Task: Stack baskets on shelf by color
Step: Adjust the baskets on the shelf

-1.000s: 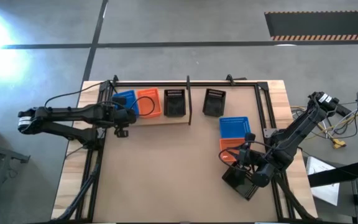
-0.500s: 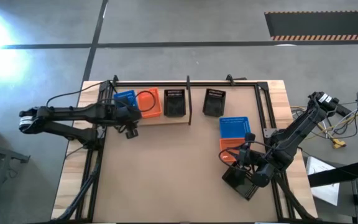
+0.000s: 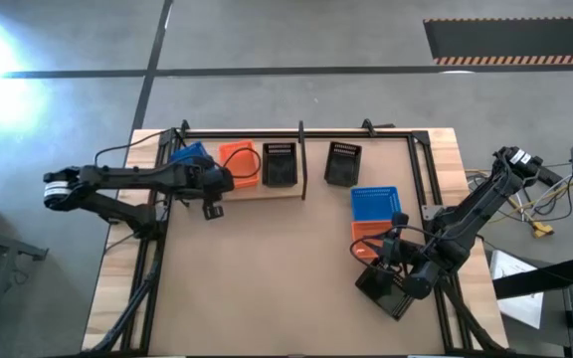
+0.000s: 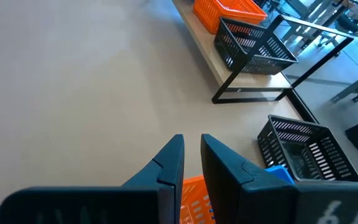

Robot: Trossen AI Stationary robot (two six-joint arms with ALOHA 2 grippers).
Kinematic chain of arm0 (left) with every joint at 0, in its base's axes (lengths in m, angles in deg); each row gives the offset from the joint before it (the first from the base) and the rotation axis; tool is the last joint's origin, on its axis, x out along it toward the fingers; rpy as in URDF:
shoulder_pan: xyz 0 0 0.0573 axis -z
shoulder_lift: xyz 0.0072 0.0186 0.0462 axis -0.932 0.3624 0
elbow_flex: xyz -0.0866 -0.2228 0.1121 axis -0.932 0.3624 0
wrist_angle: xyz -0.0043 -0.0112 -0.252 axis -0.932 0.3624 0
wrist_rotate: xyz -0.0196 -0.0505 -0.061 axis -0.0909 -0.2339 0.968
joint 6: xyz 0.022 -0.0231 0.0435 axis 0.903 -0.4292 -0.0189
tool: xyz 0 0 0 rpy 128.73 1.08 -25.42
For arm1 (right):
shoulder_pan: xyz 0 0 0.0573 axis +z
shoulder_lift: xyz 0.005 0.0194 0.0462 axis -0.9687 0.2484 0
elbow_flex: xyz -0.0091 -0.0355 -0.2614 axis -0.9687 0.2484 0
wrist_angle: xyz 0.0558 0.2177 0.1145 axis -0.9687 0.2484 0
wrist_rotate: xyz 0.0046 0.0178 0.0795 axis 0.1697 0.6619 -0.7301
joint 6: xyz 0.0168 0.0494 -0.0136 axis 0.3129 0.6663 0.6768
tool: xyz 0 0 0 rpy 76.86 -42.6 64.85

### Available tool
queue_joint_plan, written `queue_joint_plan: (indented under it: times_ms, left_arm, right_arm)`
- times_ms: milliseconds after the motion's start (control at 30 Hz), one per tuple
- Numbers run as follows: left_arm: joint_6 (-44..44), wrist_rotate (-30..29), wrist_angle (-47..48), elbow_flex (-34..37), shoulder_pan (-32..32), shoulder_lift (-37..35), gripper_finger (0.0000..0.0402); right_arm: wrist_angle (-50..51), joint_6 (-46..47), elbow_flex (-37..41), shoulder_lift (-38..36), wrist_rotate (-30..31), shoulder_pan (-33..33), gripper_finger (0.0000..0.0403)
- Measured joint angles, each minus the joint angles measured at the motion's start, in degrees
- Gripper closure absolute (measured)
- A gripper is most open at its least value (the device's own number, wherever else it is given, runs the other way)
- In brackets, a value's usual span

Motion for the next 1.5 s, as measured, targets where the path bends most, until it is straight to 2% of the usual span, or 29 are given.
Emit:
queue_joint_plan:
  times_ms: [167,467,567,733,900,1033,1233,1500]
  left_arm:
    - [0.3,0.0,0.2,-1.3,0.0,0.2,0.0378]
    - [-0.4,-1.2,3.4,-4.7,0.0,-0.4,0.0376]
    - [-5.2,-1.6,4.6,-6.2,-1.0,-0.4,0.0352]
    - [-13.7,-2.2,4.7,-6.6,-5.9,-0.3,0.0287]
    - [-16.7,-1.5,4.8,-6.2,-10.4,0.9,0.0237]
    - [-16.8,-1.0,4.7,-5.8,-11.7,2.4,0.0225]
    - [-16.2,-0.5,4.8,-5.5,-11.8,5.8,0.0242]
    - [-10.3,3.5,4.5,-6.2,-11.1,8.2,0.0325]
  right_arm:
    - [0.0,0.0,0.0,0.0,0.0,0.0,0.0355]
    - [0.0,0.0,0.0,0.0,0.0,0.0,0.0355]
    - [-0.1,0.0,0.0,0.0,0.0,0.0,0.0355]
    - [-0.1,0.0,0.0,0.0,0.0,0.0,0.0355]
    - [-0.2,0.0,0.0,0.0,0.0,0.0,0.0355]
    - [-0.2,0.0,0.0,0.0,0.0,0.0,0.0355]
    - [-0.2,0.0,0.0,0.0,0.0,0.0,0.0355]
    - [-0.2,0.0,0.0,0.0,0.0,0.0,0.0355]
